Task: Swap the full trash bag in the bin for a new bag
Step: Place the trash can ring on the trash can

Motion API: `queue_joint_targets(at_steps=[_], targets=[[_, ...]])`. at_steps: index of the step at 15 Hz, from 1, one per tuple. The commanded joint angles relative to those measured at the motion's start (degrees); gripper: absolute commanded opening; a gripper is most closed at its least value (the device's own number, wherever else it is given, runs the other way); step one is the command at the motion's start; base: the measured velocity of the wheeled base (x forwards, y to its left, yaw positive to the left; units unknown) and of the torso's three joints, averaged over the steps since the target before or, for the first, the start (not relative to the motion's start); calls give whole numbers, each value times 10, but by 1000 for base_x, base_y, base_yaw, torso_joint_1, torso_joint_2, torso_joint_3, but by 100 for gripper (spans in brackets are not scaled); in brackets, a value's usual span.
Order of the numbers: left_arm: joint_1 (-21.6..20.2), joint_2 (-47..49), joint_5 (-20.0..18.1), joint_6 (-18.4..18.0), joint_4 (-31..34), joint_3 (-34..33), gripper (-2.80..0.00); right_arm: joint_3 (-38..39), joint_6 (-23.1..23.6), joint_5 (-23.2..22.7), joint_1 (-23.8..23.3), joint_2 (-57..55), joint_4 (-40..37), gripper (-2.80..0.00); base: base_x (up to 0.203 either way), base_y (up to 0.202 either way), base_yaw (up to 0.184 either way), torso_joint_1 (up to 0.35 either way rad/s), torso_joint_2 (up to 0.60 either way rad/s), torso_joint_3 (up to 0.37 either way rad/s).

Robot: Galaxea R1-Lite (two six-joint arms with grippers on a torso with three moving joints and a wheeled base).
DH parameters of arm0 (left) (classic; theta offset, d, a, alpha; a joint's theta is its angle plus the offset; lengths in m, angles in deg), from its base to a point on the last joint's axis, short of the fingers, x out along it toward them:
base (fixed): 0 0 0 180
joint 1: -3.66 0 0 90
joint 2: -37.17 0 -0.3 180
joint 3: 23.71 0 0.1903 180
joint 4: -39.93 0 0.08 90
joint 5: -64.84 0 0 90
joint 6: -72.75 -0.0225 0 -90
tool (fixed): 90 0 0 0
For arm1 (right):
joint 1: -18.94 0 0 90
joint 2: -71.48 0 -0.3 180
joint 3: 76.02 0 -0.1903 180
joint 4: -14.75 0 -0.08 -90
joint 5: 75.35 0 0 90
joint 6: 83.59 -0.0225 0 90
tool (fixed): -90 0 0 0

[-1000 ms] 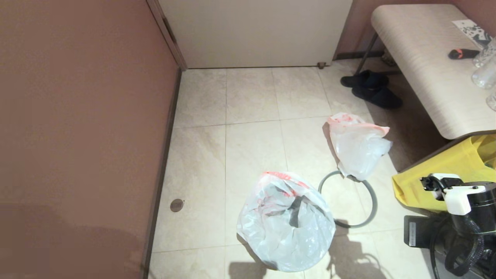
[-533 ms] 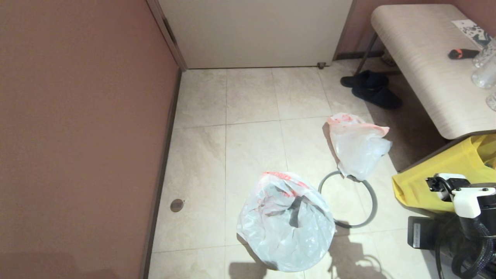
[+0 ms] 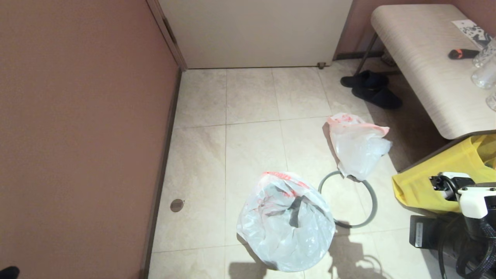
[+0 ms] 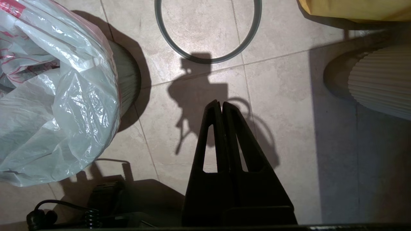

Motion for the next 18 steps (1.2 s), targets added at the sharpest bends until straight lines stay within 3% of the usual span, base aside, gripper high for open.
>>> queue_joint_targets(at_steps=[1, 3, 6, 9, 12, 15, 18], targets=[[0, -13, -6, 1, -50, -54, -280, 0, -1, -5, 0, 3, 3, -280, 0, 0, 0, 0, 0, 0], [-1, -15, 1, 4, -59, -72, -280, 0, -1, -11, -1, 1, 3, -280, 0, 0, 0, 0, 0, 0], [-8, -15, 131, -14, -57, -67, -280, -1, -8, -17, -2, -5, 5, -280, 0, 0, 0, 0, 0, 0], [-70, -45, 113, -63, -56, -61, -280, -4, -27, -32, -1, -27, 7, -280, 0, 0, 0, 0, 0, 0], [-61, -104, 67, -64, -49, -93, -280, -1, -27, -32, -2, -16, 9, -280, 0, 0, 0, 0, 0, 0], [-58, -178, -18, -81, -15, -150, -280, -1, -24, -31, -3, 0, 9, -280, 0, 0, 0, 0, 0, 0], [-58, -181, -28, -81, -19, -180, -280, 3, -25, -30, -3, 2, 9, -280, 0, 0, 0, 0, 0, 0]])
